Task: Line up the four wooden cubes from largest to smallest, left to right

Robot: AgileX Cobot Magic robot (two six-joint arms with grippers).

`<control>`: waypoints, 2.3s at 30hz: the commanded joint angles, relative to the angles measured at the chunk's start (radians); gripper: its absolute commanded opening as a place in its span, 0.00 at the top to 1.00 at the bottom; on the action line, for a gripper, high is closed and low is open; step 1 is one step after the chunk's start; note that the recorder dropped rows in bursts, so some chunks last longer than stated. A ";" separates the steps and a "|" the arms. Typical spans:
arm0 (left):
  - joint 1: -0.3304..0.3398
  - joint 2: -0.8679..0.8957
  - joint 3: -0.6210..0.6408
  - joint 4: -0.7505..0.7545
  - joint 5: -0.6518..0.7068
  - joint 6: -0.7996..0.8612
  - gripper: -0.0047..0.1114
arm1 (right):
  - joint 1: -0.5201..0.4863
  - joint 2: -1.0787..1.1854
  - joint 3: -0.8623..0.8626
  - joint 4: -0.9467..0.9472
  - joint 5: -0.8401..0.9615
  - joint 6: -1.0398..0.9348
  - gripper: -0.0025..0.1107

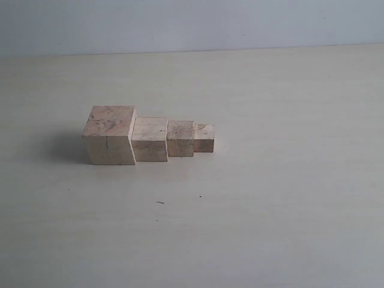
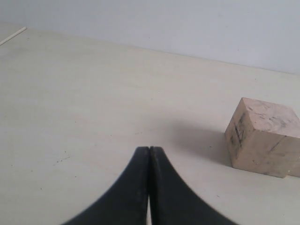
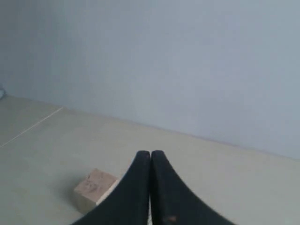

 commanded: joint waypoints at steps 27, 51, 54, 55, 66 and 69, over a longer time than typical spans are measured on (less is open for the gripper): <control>-0.006 -0.005 0.003 0.001 -0.009 0.003 0.96 | -0.519 -0.373 0.610 -0.195 -0.167 0.058 0.98; -0.006 -0.005 0.003 0.001 -0.009 0.003 0.96 | -0.519 -0.597 0.862 -0.195 -0.246 0.106 0.98; -0.006 -0.005 0.003 0.001 -0.009 0.003 0.96 | -0.519 -0.597 0.862 -0.195 -0.245 0.106 0.98; -0.006 -0.005 0.003 0.001 -0.009 0.003 0.96 | -0.519 -0.597 0.862 -0.195 -0.245 0.103 0.98; -0.006 -0.005 0.003 0.001 -0.009 0.003 0.96 | -0.519 -0.597 0.862 -0.213 -0.243 0.118 0.98; -0.006 -0.005 0.003 0.001 -0.009 0.003 0.96 | -0.519 -0.597 0.862 -0.264 -0.240 0.133 0.98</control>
